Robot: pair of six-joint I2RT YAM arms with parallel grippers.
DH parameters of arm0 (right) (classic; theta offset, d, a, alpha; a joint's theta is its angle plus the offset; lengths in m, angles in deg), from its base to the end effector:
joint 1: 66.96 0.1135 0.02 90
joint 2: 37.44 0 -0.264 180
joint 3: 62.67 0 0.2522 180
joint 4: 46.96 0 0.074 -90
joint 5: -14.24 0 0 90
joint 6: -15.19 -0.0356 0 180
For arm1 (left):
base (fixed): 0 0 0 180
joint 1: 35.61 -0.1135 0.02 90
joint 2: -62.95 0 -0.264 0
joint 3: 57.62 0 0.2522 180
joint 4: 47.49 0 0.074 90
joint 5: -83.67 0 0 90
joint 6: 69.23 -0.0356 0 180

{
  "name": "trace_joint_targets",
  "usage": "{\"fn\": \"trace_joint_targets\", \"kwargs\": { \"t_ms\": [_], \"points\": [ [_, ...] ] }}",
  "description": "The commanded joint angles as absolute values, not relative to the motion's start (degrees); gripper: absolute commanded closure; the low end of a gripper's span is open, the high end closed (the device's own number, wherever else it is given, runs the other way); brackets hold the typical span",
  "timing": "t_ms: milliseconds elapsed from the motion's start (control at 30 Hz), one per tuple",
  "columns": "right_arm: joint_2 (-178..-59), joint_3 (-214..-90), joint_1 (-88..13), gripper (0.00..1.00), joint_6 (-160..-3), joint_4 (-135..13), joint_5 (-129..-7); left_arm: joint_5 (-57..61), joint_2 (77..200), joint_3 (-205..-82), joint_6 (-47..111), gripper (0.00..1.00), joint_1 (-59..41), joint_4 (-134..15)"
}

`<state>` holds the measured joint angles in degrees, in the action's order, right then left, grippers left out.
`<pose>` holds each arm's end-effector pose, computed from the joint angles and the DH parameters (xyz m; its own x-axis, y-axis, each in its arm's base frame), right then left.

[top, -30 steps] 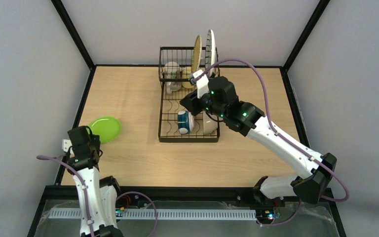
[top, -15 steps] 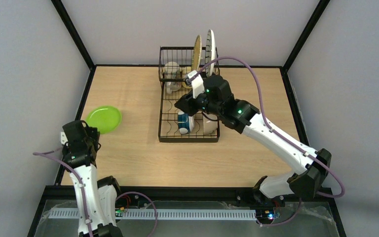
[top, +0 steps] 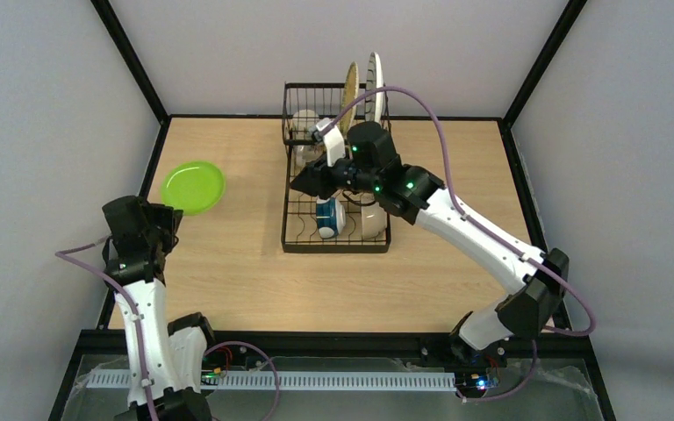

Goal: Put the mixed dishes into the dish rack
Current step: Pass from the left arm to the right

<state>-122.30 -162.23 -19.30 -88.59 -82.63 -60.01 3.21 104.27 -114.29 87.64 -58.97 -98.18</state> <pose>0.2228 0.2588 0.4017 -0.4442 -0.1471 -0.8838 -0.7993 0.5106 0.3168 0.1437 0.0556 0.2915 0.0369 -0.9720 -0.2323 -0.5932 0.1658 -0.7878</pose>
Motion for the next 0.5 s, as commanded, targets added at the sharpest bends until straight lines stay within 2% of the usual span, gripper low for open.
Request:
{"fn": "trace_joint_targets", "kwargs": {
  "t_ms": [0,167,467],
  "points": [
    [-125.27,-164.7,-18.98,0.06,-91.35,-80.49,-53.89,8.26,105.53,-117.72,87.08,0.98,-57.4,-93.54],
    [-127.58,-165.42,-18.98,0.02,-93.79,-78.82,-50.29,10.91,107.07,-120.28,86.08,0.98,-54.8,-91.55],
    [-130.55,-167.14,-18.98,0.01,-96.54,-75.94,-45.93,16.15,108.35,-122.52,85.64,0.98,-51.95,-90.56]
  ]
}}
